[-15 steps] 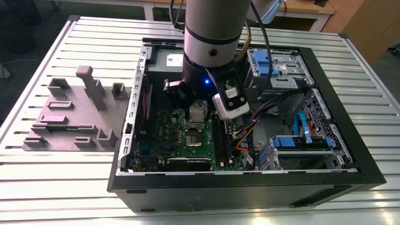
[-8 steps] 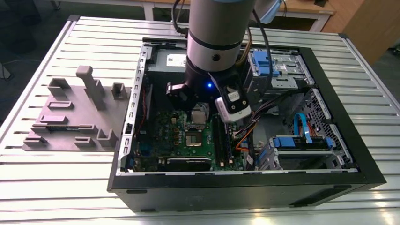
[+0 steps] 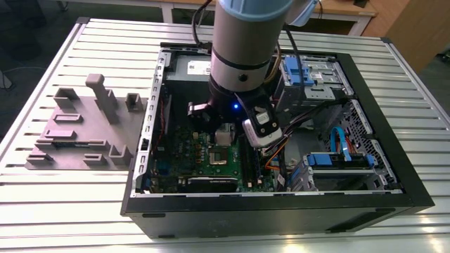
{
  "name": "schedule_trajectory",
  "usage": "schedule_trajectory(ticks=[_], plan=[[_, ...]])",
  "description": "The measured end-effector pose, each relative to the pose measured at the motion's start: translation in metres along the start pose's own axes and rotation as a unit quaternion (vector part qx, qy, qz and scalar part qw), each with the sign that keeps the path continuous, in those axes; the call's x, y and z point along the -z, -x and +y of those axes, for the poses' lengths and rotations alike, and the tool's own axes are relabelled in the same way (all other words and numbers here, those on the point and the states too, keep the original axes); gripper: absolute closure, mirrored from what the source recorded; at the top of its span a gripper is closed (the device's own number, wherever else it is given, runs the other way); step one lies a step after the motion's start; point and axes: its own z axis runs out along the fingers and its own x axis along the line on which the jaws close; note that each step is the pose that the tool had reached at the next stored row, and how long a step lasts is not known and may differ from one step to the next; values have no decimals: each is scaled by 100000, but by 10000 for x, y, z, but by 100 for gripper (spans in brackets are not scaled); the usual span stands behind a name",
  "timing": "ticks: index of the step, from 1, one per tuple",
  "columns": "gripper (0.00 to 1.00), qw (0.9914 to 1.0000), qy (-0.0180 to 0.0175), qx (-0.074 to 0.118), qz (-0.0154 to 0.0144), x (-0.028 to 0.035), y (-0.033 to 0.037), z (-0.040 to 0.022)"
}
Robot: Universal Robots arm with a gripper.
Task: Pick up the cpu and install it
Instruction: 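Place the cpu into insertion slot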
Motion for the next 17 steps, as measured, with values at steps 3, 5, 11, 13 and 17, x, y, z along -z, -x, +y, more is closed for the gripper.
schedule_trajectory(ticks=[3, 5, 11, 13, 17], plan=[[53, 100000, -3, -11, 0, -52, 1, -66], [53, 100000, 13, -15, -7, -89, 2, -79], [53, 100000, -2, -12, 0, -196, 5, -97], [53, 100000, 3, -10, -2, -234, 6, -102], [53, 100000, 1, -9, -2, -305, 8, -112]])
